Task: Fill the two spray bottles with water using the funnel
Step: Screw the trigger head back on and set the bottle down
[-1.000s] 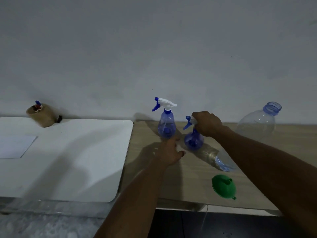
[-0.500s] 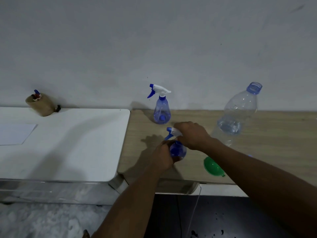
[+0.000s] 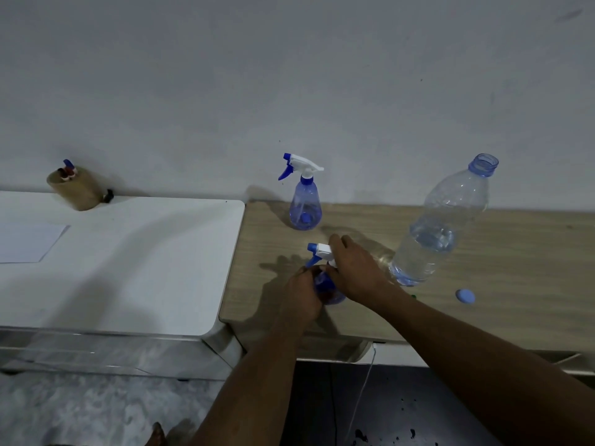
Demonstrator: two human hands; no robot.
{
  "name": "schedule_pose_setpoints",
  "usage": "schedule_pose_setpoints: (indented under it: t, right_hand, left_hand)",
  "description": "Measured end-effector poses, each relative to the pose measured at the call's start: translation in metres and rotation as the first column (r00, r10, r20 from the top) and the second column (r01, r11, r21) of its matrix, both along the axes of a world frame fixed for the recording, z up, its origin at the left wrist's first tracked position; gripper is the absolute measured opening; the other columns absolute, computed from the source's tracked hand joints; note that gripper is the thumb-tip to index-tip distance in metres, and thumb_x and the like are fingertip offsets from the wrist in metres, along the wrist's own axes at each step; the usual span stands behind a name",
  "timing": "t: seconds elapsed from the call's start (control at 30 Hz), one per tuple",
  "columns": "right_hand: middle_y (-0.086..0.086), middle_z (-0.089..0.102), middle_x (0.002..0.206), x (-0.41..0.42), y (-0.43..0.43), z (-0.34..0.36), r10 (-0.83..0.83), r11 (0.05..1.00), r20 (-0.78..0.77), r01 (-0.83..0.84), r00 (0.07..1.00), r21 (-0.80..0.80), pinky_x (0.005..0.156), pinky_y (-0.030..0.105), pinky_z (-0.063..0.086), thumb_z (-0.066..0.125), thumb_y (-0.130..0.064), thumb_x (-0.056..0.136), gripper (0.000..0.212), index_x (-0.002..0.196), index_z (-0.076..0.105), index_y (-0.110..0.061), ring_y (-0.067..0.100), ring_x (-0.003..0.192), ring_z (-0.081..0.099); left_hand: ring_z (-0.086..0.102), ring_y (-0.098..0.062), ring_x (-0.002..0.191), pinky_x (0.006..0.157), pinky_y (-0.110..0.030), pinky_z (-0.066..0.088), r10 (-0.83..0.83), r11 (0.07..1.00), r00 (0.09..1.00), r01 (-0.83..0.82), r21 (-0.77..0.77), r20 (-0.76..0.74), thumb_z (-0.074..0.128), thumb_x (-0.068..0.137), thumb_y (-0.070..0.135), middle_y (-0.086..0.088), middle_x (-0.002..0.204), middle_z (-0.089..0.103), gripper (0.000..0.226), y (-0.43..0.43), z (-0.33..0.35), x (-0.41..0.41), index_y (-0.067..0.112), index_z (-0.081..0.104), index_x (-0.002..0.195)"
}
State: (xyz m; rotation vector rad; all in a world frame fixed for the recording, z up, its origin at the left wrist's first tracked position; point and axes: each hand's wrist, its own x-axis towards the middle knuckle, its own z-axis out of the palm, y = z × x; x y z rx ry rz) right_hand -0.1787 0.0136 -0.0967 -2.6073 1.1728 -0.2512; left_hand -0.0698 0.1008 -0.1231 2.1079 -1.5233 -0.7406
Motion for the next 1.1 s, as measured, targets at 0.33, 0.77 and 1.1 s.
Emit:
schedule_pose_setpoints:
  t: [0.33, 0.77, 1.1]
  right_hand:
    - [0.006, 0.052, 0.109, -0.001, -0.007, 0.0, 0.051, 0.999, -0.066, -0.051, 0.997, -0.002, 0.08, 0.034, 0.043, 0.07, -0.037, 0.084, 0.051, 0.122, 0.042, -0.02, 0.022, 0.096, 0.048]
    - [0.001, 0.051, 0.121, -0.008, -0.008, -0.003, 0.089, 0.995, -0.05, -0.086, 0.995, 0.053, 0.09, 0.042, 0.039, 0.065, -0.024, 0.084, 0.053, 0.13, 0.04, -0.025, 0.025, 0.11, 0.048]
    - [-0.001, 0.046, 0.131, -0.011, -0.008, -0.004, 0.118, 0.987, -0.009, -0.116, 0.993, 0.111, 0.095, 0.044, 0.039, 0.071, -0.025, 0.077, 0.067, 0.135, 0.038, -0.03, 0.024, 0.118, 0.043]
  left_hand:
    - [0.06, -0.009, 0.095, 0.071, -0.01, 0.032, 0.032, 0.999, 0.999, -0.032, -0.026, 0.01, 0.066, 0.092, 0.022, 0.008, 0.105, 0.064, 0.026, -0.009, -0.02, 0.008, 0.026, 0.062, 0.117]
    - [0.062, -0.018, 0.11, 0.094, -0.03, 0.048, 0.071, 0.997, 0.994, -0.07, 0.019, -0.079, 0.069, 0.083, 0.008, 0.0, 0.121, 0.066, 0.051, -0.01, -0.024, 0.008, 0.024, 0.058, 0.13]
    - [0.062, -0.019, 0.107, 0.094, -0.036, 0.051, 0.079, 0.996, 0.992, -0.082, -0.026, -0.1, 0.067, 0.087, 0.012, -0.001, 0.116, 0.067, 0.04, -0.004, -0.028, 0.007, 0.022, 0.06, 0.125]
